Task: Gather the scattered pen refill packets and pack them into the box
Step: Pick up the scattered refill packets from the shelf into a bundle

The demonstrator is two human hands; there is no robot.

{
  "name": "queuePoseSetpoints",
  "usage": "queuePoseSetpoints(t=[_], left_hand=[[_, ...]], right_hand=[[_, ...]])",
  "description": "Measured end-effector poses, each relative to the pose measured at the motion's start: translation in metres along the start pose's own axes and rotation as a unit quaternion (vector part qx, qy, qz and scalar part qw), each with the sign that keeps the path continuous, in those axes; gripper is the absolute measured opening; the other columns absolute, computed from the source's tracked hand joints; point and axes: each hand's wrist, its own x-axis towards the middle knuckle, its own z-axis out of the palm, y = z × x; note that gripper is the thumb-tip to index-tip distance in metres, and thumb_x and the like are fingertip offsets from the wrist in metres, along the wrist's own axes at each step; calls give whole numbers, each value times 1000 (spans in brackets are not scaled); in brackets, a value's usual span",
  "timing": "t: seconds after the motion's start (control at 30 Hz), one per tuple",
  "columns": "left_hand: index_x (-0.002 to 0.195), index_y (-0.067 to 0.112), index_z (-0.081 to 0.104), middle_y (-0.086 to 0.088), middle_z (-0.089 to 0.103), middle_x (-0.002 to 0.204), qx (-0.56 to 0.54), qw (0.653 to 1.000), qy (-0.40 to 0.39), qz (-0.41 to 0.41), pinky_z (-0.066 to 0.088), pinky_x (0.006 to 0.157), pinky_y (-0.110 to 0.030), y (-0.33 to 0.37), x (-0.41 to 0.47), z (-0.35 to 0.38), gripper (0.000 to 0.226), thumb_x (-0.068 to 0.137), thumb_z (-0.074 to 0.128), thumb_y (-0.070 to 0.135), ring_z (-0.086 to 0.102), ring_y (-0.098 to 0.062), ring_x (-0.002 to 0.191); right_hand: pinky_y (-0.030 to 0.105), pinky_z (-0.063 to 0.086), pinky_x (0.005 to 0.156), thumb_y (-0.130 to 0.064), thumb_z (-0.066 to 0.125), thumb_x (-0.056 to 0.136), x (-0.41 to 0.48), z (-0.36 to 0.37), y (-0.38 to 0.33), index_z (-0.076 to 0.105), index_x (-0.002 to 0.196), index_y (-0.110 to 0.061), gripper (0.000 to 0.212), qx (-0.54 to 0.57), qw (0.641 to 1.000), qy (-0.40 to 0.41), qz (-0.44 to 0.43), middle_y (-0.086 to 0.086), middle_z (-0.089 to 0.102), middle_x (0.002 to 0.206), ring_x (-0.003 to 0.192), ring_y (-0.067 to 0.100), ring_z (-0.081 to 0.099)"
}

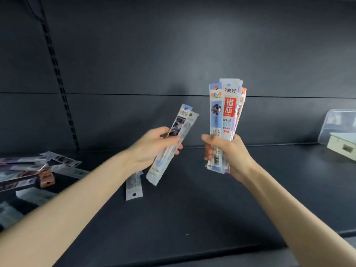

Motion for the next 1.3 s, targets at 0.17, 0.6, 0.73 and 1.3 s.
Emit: queuePoseSetpoints(t=[0.17, 0.6, 0.73, 1.3], left_hand=[[111, 6, 65, -1, 65, 77, -147, 987, 65, 16, 51, 61, -22, 4, -1, -19, 22, 93, 53, 11, 60, -11, 69], [90, 12, 55, 8, 29, 55, -213, 971, 111, -2, 20, 36, -17, -14, -6, -34, 23, 85, 64, 33, 23, -4, 42], [99, 10, 60, 1, 42, 63, -219, 966, 137, 8, 30, 41, -20, -18, -5, -36, 16, 97, 47, 19, 35, -8, 45], [111, 20, 58, 4, 73, 105, -137, 978, 155, 11, 55, 85, -31, -19, -10, -27, 34, 90, 53, 46, 70, -10, 93]], right_hand=[[31, 55, 63, -15, 69, 84, 16, 47, 11, 62, 85, -11, 8, 13, 995, -61, 73, 5, 67, 68, 62, 19, 64], [34, 56, 68, -14, 67, 86, 33, 91, 37, 58, 83, -11, 10, 27, 987, -95, 125, 4, 60, 63, 57, 17, 58], [30, 56, 65, -13, 66, 86, 33, 84, 37, 57, 83, -11, 10, 41, 988, -85, 125, 5, 58, 64, 57, 16, 57], [38, 59, 76, -5, 72, 75, 20, 99, 35, 70, 102, -12, 28, 112, 975, -138, 136, 10, 75, 99, 88, 27, 73]])
